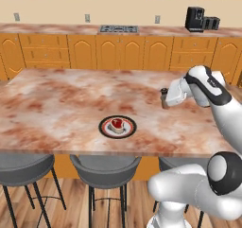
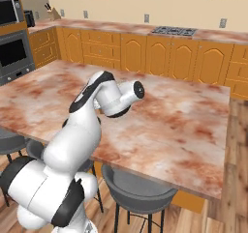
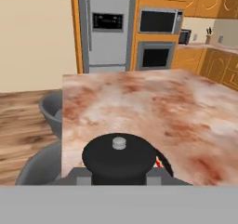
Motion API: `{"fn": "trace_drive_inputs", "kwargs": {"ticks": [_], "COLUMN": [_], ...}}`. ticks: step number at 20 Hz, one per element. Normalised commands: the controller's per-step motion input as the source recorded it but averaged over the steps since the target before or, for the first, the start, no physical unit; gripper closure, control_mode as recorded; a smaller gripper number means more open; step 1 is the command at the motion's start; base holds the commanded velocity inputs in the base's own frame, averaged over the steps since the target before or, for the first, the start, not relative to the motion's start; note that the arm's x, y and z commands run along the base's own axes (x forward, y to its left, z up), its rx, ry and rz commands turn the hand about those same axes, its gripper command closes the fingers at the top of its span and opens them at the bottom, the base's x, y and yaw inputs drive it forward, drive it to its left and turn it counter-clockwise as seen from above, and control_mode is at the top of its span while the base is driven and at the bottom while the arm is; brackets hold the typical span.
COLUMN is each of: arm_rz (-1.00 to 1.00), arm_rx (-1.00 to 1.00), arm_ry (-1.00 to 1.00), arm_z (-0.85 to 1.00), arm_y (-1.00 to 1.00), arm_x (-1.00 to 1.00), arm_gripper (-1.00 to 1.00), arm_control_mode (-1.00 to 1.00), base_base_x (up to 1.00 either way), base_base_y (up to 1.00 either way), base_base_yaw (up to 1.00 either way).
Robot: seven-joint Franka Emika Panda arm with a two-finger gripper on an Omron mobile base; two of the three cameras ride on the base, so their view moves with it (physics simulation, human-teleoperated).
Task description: Retrieve the shaker from the cabinet and place it next the steak on a plate on the dining table.
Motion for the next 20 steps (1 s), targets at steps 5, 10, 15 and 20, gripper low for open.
{"fn": "trace_drive_inputs", "kwargs": {"ticks": [5, 10, 15, 20], "arm_rz": [0.13, 0.09, 0.00, 0.00], "arm_rx": [0.06, 0.13, 0.07, 0.03], "arm_ry": [-0.04, -0.10, 0.06, 0.01], "arm_z": [-0.46, -0.47, -0.39, -0.27], "arm_y": [0.00, 0.00, 0.00, 0.01], "arm_x": [0.00, 0.02, 0.18, 0.19], "arm_gripper": [1.00, 1.00, 1.00, 1.00], "arm_control_mode": [-1.00, -1.00, -1.00, -1.00], "base_base_x": [0.00, 0.00, 0.00, 0.00], "base_base_y": [0.00, 0.00, 0.00, 0.00], "base_base_yaw": [0.00, 0.00, 0.00, 0.00]}}
